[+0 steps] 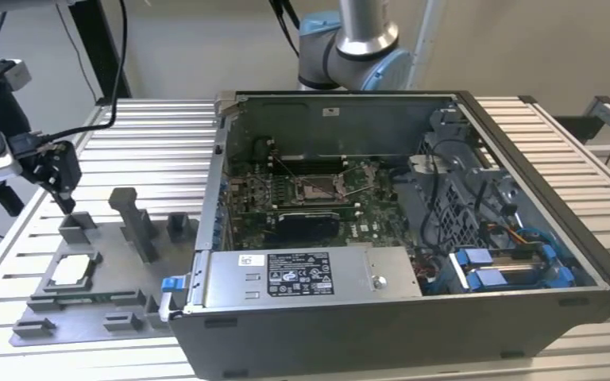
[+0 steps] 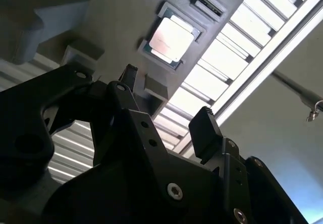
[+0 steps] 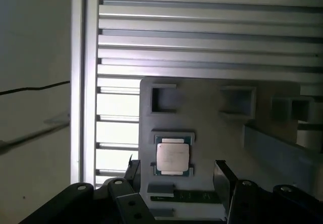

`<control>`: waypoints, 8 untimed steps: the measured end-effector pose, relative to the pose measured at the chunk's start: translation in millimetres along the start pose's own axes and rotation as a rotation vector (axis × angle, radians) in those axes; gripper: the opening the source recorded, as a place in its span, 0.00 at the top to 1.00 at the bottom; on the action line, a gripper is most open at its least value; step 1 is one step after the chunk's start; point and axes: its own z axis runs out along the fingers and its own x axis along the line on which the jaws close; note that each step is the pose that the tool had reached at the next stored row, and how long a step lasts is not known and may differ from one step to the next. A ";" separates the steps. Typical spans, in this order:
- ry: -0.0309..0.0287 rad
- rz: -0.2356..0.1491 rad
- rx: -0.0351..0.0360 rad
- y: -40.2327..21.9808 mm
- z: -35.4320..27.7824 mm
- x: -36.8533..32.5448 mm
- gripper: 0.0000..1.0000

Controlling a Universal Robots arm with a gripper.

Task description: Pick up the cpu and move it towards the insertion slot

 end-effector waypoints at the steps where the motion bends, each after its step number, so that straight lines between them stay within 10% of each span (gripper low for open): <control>1: 0.0001 0.000 0.0011 0.1 1.8 0.0 0.00; 8: 0.0003 0.000 0.0067 0.6 14.4 -0.1 0.00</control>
